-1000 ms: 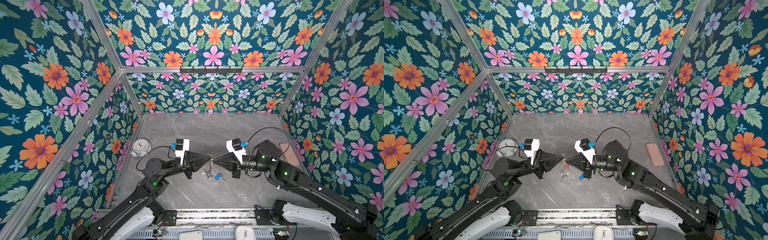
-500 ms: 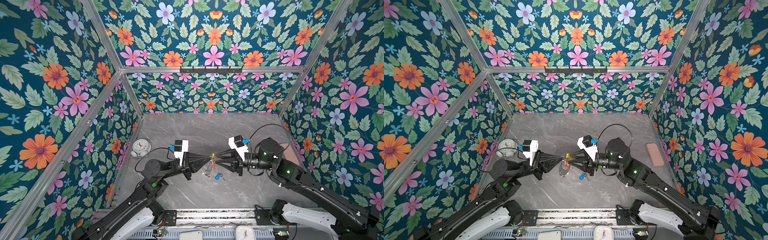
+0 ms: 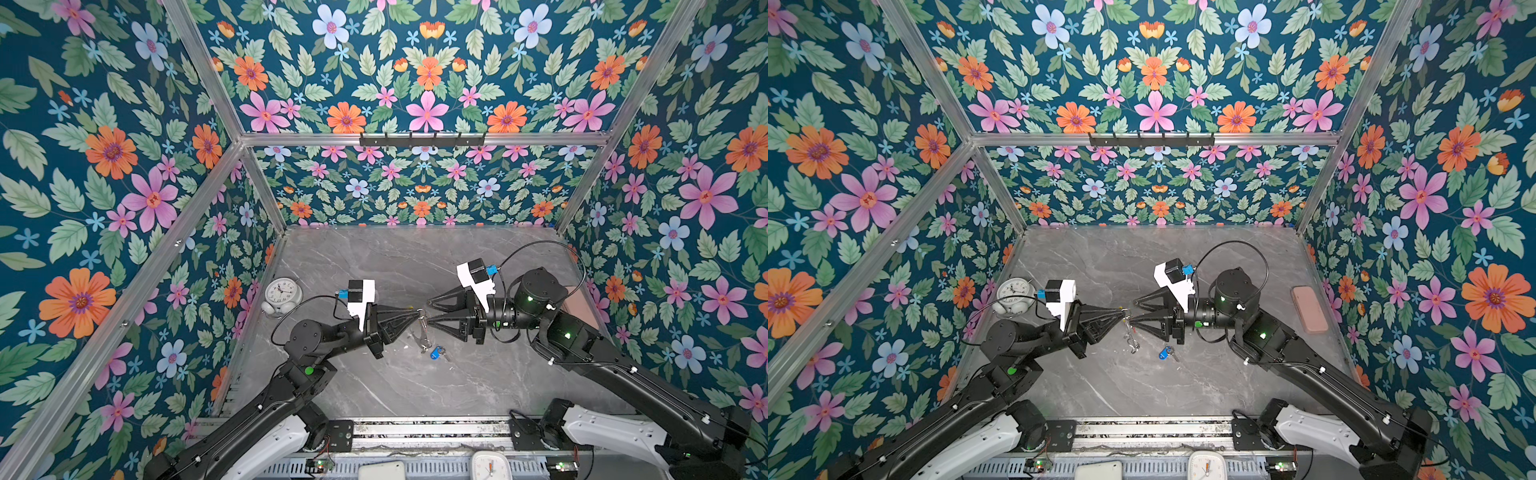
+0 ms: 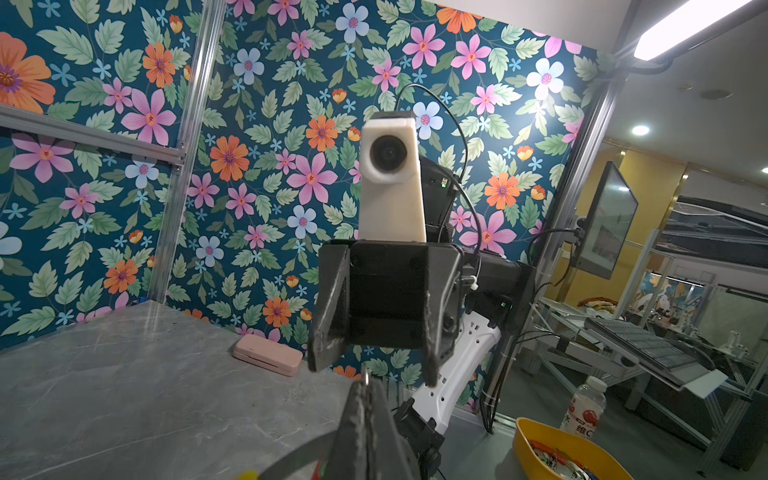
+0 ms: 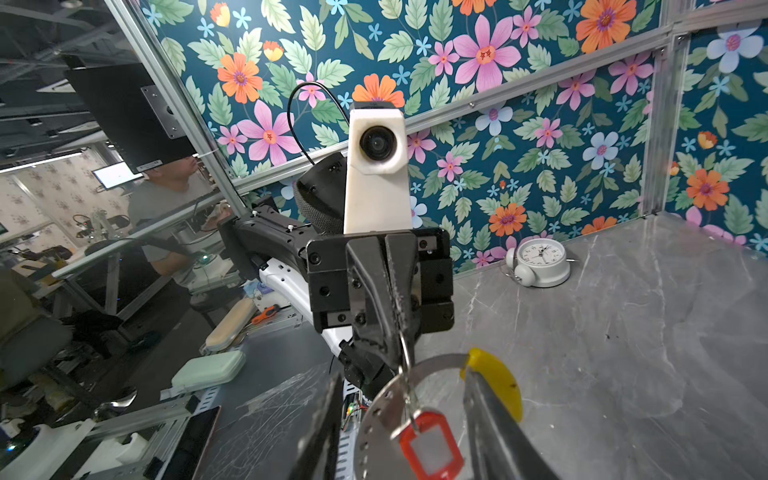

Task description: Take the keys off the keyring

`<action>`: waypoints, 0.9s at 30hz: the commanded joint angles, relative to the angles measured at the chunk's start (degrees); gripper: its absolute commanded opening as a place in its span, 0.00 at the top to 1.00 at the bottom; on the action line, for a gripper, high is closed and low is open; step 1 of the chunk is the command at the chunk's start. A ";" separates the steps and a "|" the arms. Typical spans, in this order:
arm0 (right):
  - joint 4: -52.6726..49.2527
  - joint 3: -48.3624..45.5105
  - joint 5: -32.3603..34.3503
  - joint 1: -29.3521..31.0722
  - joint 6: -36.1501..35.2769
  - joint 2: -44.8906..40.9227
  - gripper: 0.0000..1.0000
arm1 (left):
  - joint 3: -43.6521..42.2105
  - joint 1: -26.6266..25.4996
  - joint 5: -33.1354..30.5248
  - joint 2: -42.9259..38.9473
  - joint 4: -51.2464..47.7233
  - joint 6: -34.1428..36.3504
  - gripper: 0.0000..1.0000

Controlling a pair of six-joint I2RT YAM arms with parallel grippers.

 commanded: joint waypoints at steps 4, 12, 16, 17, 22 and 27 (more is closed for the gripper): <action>4.46 -1.24 -2.72 0.14 2.38 0.85 0.63 | -0.26 0.02 -0.75 0.03 3.86 0.19 1.00; 4.45 -0.92 -2.36 0.21 2.54 1.90 0.79 | -0.69 0.06 -0.44 0.48 4.74 -0.29 1.00; 4.44 -0.83 -2.32 0.16 2.60 2.03 0.82 | -0.74 0.08 -0.53 0.48 4.86 -0.36 1.00; 4.32 -0.80 -2.31 0.21 2.60 2.10 0.83 | -0.83 0.03 -0.60 0.54 4.86 -0.34 1.00; 2.76 -0.43 -1.79 0.26 2.31 2.19 0.94 | -0.87 0.02 -0.77 0.48 4.85 -0.42 1.00; -1.18 0.48 -0.96 0.23 1.74 2.02 1.00 | -0.11 0.03 -0.29 0.89 3.01 -0.78 1.00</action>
